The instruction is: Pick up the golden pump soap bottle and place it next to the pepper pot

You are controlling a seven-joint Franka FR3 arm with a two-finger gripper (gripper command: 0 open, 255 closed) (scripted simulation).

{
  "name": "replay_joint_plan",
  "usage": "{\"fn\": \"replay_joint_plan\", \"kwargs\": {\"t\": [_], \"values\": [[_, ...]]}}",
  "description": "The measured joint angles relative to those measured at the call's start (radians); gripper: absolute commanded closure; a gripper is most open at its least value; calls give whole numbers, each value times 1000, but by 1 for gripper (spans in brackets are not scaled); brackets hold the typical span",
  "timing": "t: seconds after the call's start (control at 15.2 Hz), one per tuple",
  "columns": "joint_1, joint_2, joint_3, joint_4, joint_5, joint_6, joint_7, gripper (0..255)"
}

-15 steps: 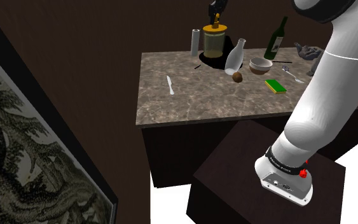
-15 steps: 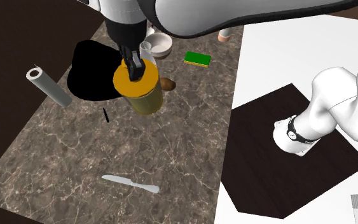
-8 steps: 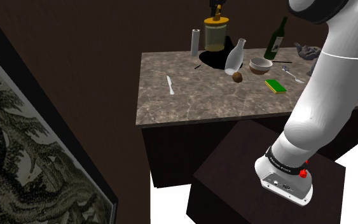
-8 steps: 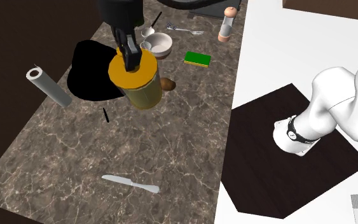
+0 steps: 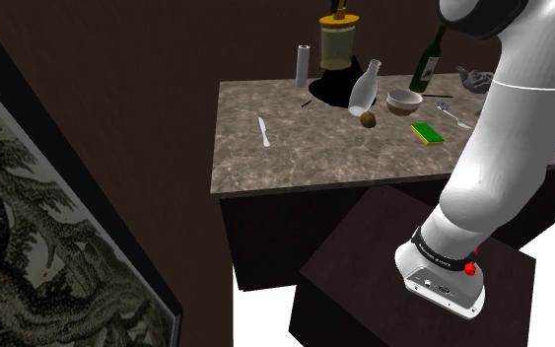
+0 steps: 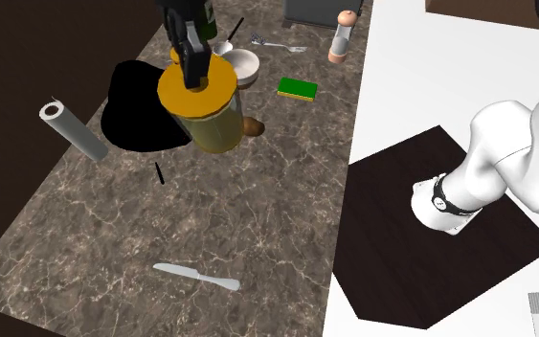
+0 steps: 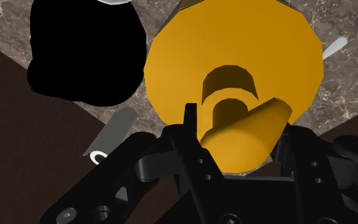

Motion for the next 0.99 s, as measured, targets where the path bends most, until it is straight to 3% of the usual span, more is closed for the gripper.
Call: {"fn": "replay_joint_plan", "kwargs": {"t": [0.53, 0.99], "values": [[-32, -249, -41, -313, -61, 78, -92, 255], [-84, -398, -96, -456, -100, 84, -198, 255]]}}
